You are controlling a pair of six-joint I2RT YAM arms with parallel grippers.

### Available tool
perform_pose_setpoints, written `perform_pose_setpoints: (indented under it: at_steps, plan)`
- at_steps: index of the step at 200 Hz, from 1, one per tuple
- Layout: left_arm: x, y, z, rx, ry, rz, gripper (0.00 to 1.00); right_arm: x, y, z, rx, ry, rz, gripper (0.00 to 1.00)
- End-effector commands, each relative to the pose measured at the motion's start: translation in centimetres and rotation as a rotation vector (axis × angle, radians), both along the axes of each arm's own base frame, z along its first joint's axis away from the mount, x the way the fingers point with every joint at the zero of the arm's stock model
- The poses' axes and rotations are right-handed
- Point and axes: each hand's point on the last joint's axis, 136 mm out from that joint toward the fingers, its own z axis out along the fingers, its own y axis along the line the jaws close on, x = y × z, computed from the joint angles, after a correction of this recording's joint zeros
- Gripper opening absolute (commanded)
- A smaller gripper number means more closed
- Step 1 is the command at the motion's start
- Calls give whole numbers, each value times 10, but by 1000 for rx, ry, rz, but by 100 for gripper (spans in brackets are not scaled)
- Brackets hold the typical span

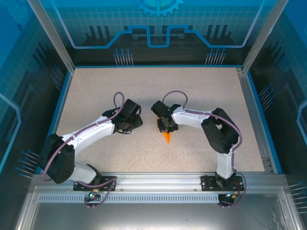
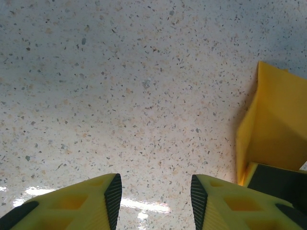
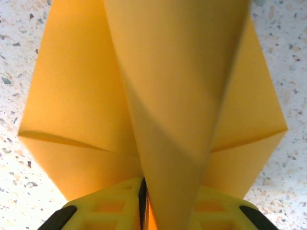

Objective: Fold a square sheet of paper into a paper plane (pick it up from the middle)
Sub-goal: Move a paper plane to the center of the table.

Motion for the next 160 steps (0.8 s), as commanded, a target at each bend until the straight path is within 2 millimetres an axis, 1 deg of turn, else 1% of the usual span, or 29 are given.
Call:
perform_pose_setpoints:
  at_steps: [1,24,44,56,76,90,101,113,129,160]
  plan:
    - [-1,3,-8,-1,21,13,45,0,1,-6,-10,36,4,22]
    - [-2,4,-7,0,21,14,46,-4,-3,-16,-38,59,-2,19]
    - [-1,4,-6,1,19,14,46,-2,-1,-15,-40,67,-5,19]
    - [-1,5,-4,2,14,14,46,1,2,-8,-23,55,-7,18]
    - [0,5,-2,0,6,18,46,10,9,11,10,9,-17,15]
    - [0,5,0,-2,4,16,46,18,10,23,8,-23,-27,16]
    - [0,5,0,-4,3,17,46,22,10,27,-4,-32,-35,17]
    - [0,4,0,-5,4,14,46,25,9,24,-18,-22,-43,17]
    - [-1,5,0,-6,6,15,46,25,6,13,-41,13,-63,16]
    - [-2,6,-1,-8,6,19,46,26,10,3,-27,32,-73,17]
